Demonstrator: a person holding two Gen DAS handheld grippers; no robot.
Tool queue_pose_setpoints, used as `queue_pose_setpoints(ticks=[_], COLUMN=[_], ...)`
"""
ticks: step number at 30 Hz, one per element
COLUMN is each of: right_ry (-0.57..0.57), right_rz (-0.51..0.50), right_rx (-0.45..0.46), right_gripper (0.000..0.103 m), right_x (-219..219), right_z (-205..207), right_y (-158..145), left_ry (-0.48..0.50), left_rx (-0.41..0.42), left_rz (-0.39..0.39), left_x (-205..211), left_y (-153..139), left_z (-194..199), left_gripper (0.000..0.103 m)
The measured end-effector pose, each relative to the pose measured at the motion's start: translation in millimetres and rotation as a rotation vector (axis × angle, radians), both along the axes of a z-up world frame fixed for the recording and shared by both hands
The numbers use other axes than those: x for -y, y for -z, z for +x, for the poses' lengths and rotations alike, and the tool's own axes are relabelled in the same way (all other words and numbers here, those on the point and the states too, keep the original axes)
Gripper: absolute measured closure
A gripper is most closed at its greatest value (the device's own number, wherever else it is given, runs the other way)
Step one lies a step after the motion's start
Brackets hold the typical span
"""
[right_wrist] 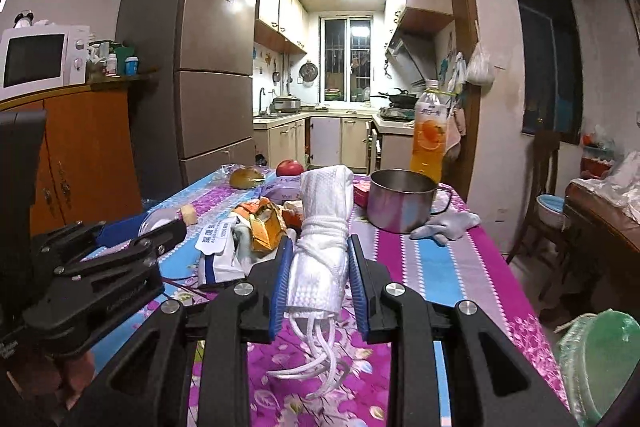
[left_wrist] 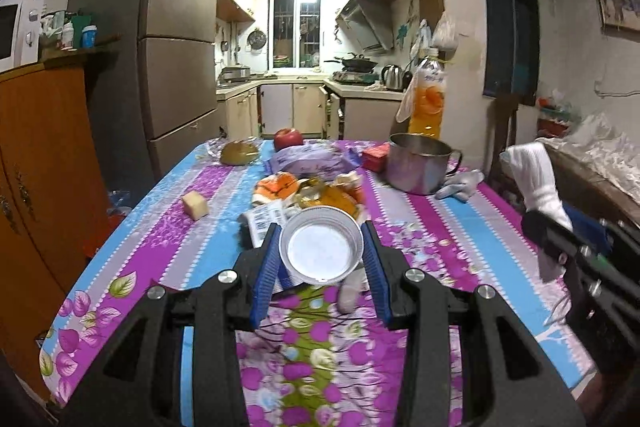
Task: Collect trash
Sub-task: 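Carry the lid and mask over the green bin with both tools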
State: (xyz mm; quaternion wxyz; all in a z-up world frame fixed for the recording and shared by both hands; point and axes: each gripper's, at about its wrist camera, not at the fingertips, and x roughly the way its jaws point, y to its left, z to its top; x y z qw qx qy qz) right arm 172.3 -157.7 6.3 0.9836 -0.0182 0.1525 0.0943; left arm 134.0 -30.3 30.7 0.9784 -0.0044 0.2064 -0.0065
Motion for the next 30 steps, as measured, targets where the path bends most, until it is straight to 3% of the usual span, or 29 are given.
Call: queue_pose_setpoints(ticks=[13,30], right_ry=[0.11,0.386], right_rz=[0.027,0.018], right_rx=[0.006,-0.018], right_gripper=[0.075,0.074], right_x=[69,245], right_z=[-29,-67], right_y=[-16,-26], left_ry=[0.104,0.365], left_rx=[0.025,0.018], left_rz=[0.033,0.042], left_x=[74,234], left_y=[-10,-17], left_z=[-5,3], left_gripper=[0.064,0.064])
